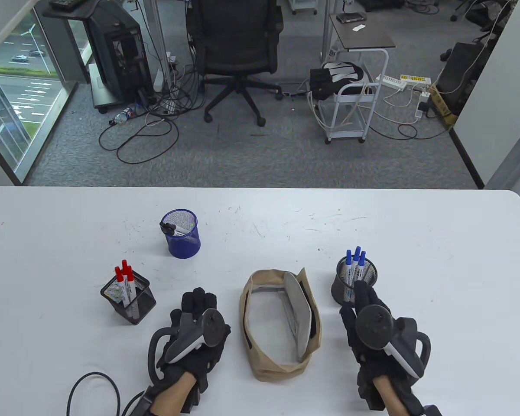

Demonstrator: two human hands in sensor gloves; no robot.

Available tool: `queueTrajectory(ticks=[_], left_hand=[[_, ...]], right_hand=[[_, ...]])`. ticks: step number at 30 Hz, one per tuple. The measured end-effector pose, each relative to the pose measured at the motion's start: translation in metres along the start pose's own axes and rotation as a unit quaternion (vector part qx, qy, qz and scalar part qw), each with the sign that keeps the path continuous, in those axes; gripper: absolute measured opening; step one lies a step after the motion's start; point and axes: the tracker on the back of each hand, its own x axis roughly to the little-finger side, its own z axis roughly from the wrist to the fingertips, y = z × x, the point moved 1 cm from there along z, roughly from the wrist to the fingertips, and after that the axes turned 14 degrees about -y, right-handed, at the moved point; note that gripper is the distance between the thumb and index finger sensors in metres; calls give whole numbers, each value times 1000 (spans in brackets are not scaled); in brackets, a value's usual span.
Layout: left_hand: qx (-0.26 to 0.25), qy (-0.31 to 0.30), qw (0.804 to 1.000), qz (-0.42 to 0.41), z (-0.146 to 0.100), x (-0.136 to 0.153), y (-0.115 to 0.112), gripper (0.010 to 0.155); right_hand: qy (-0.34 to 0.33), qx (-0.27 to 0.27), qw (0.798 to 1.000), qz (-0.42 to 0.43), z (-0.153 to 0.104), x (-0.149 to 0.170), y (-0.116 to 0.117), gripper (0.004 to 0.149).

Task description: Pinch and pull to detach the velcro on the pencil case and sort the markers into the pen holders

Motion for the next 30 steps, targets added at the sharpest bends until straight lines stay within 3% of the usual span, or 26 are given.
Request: queueTrajectory(ticks=[5,12,30], left_hand=[[0,1,1000,-5,-2,-1,-2,83],[7,10,1000,-9,-4,-1,-8,84],[-3,5,1000,-20,-5,1,-5,84]], right_hand=[[-14,-84,996,-30,-1,10,43,76],[-13,-137,990,-20,4,13,65,79],[-12,-133,991,-7,6,14,70,80]])
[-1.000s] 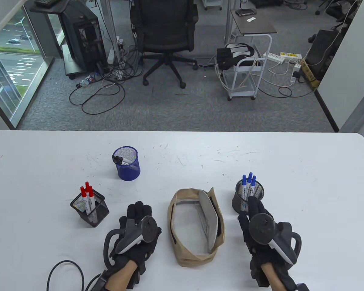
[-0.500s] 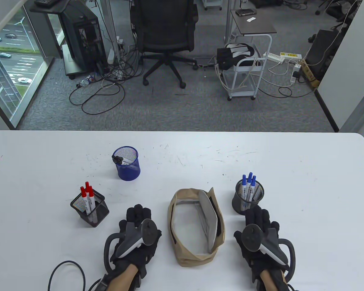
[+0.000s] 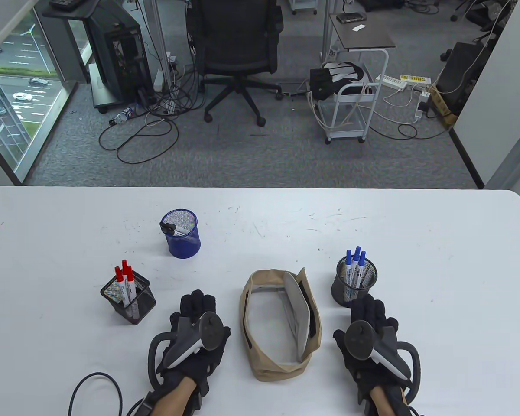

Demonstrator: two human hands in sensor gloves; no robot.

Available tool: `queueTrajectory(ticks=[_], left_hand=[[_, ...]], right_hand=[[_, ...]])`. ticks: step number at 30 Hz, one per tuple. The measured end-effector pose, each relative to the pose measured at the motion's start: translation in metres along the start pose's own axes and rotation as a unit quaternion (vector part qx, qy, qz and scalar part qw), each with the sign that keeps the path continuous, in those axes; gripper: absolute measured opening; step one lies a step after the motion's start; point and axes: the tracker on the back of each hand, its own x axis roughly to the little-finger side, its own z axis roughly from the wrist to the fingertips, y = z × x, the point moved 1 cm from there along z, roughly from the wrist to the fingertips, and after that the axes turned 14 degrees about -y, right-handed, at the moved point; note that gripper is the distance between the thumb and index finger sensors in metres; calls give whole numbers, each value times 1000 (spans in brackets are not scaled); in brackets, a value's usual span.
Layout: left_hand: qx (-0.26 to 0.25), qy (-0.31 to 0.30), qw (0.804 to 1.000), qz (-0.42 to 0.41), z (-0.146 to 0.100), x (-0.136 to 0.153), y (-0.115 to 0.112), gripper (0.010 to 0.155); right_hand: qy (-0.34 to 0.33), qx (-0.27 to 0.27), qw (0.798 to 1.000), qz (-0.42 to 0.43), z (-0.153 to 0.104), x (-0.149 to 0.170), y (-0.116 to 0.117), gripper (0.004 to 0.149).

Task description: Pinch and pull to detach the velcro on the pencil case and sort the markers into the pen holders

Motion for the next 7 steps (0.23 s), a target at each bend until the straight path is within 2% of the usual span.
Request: queueTrajectory(ticks=[7], left_hand=[[0,4,1000,-4,0,4,2,84]], right_hand=[[-4,-8,1000,11,3,0,1,80]])
